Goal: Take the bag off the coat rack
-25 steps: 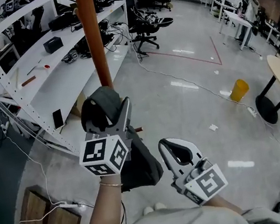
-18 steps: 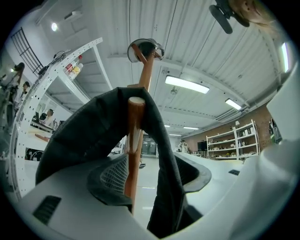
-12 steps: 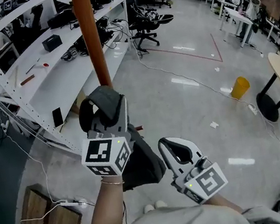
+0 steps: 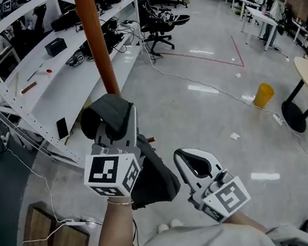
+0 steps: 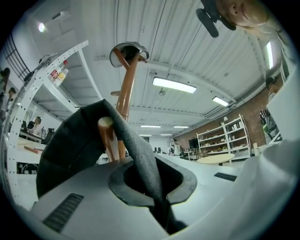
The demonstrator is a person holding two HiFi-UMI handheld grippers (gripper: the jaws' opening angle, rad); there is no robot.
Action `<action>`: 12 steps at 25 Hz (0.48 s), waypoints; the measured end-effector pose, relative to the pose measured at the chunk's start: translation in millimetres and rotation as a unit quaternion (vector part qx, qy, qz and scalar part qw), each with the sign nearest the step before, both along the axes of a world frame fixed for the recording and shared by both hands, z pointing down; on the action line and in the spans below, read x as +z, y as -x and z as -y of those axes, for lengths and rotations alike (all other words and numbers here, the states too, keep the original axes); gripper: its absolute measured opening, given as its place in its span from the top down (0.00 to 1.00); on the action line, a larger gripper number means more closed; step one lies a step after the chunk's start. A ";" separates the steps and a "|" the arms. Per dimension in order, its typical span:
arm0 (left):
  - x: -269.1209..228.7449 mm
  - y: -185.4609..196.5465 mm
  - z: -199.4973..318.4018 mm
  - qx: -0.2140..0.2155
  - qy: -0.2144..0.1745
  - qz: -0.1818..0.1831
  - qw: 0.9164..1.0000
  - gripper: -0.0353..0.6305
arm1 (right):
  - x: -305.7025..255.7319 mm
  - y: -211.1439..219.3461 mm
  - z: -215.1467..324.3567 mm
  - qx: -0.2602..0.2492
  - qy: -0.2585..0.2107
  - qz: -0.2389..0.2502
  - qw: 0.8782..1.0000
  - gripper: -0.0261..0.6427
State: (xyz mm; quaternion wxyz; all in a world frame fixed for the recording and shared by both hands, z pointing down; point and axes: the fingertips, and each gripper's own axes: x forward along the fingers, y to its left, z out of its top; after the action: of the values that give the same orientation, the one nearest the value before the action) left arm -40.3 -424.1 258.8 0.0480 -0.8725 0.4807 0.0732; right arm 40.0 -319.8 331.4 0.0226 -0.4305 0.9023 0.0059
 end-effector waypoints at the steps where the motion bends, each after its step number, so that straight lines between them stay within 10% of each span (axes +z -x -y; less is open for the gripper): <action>1: -3.7 1.0 -2.4 -0.001 -0.003 -0.003 1.000 0.90 | -1.2 -0.5 -0.5 -0.001 -0.001 0.000 1.000 0.93; 12: -35.0 13.7 -37.1 -0.013 -0.030 -0.014 0.999 0.90 | -10.5 6.5 -10.7 -0.027 -0.012 0.007 1.000 0.93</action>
State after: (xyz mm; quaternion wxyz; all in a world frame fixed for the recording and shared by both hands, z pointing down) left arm -54.1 -387.0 223.9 0.0681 -0.8631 0.4904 0.0993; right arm 33.5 -309.1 320.9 0.0348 -0.4058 0.9132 0.0133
